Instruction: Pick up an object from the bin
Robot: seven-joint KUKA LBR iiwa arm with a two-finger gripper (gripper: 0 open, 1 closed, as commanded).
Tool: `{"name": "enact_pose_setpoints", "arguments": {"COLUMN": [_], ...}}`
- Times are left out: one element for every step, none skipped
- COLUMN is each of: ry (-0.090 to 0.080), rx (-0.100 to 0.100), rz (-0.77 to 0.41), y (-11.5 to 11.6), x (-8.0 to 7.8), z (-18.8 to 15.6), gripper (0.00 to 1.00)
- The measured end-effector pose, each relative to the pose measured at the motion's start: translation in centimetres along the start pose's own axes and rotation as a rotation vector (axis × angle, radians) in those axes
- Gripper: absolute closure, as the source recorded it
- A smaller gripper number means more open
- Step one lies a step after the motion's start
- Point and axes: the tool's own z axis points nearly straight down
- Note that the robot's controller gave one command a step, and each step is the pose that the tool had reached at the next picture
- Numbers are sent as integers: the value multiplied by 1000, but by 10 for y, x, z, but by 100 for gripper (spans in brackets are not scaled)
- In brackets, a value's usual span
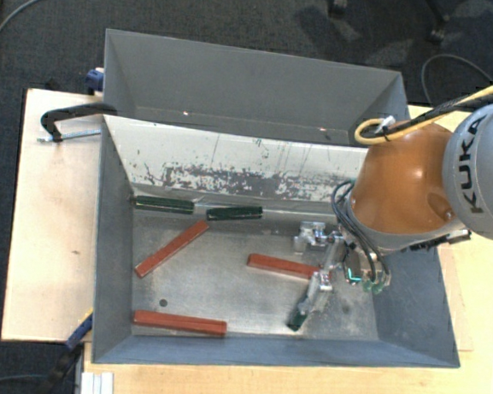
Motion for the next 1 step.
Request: {"name": "enact_pose_setpoints", "arguments": {"ry": [-3], "rx": [0], "rz": [-51], "y": [-10], "x": [-27], "z": [87], "gripper": [0]}}
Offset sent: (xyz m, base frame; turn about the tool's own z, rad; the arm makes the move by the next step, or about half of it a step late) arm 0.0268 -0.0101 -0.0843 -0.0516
